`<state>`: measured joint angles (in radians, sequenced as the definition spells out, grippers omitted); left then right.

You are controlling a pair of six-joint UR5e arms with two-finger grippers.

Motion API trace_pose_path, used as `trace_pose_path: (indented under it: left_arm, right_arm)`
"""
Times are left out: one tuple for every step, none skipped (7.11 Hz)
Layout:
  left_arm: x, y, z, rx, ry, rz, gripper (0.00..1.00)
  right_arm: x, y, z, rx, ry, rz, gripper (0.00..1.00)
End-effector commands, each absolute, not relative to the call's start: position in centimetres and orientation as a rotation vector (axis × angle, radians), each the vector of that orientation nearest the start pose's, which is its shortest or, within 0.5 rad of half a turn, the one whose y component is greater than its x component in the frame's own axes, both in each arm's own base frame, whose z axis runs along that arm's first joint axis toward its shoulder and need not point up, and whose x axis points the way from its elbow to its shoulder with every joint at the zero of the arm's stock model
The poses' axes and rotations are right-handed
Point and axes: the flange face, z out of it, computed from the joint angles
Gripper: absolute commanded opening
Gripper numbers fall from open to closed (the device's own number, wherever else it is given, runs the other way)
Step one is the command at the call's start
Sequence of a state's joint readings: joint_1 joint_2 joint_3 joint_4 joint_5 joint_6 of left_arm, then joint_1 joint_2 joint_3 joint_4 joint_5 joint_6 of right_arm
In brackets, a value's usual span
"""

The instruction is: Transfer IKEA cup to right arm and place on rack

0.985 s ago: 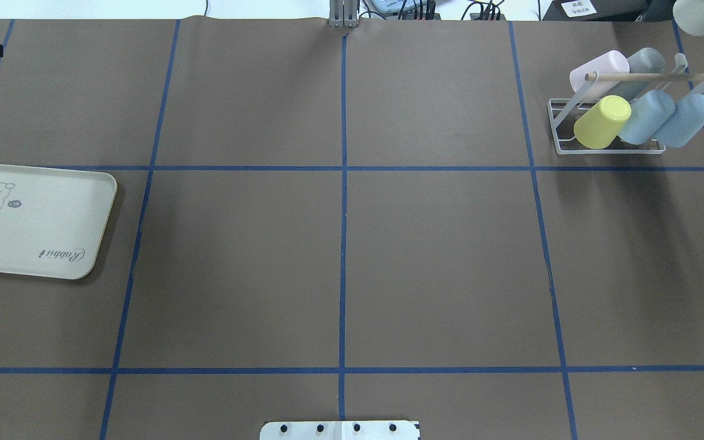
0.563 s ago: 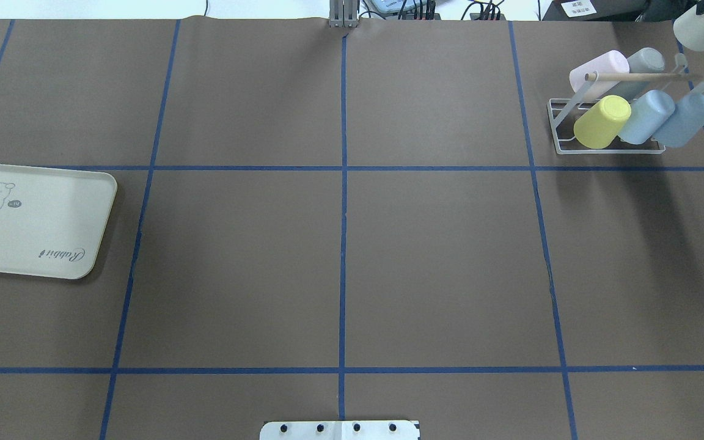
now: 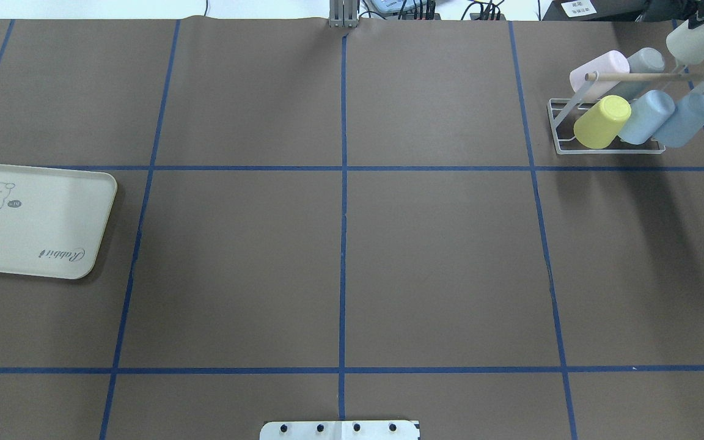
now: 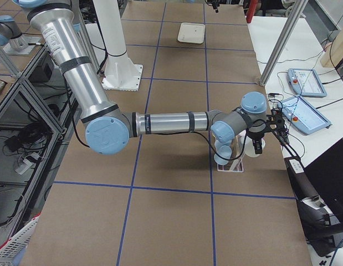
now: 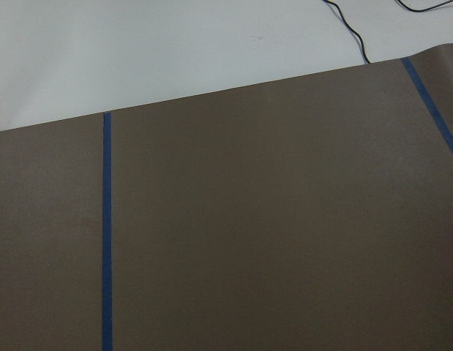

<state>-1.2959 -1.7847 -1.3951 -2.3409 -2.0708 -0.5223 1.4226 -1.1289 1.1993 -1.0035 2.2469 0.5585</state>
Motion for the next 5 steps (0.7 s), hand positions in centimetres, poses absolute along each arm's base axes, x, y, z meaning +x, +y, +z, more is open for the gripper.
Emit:
trace_pose_path:
  left_arm:
    - [8.6,-61.45,55.02,0.544,0.742,-0.029,1.0]
    - [8.61,-61.45,55.02,0.544,0.742,-0.029,1.0]
    - [8.61,-61.45,55.02,0.544,0.742,-0.029,1.0]
    - [8.61,-61.45,55.02,0.544,0.742,-0.03,1.0]
    - [8.63,-61.5,54.92,0.545,0.744,-0.029,1.0]
  right_arm:
    - [-3.76,-70.14,52.44,0.343,-0.822,0.16,0.27]
    - [-4.04,-69.97,52.76,0.338,-0.82,0.157,0.27]
    - [-4.3,-69.87,53.01,0.337,-0.814,0.152,0.27]
    - [-4.26,-69.89,53.04,0.341,-0.808,0.151,0.27]
    - [-4.24,-69.85,53.17,0.34,-0.805,0.15,0.27]
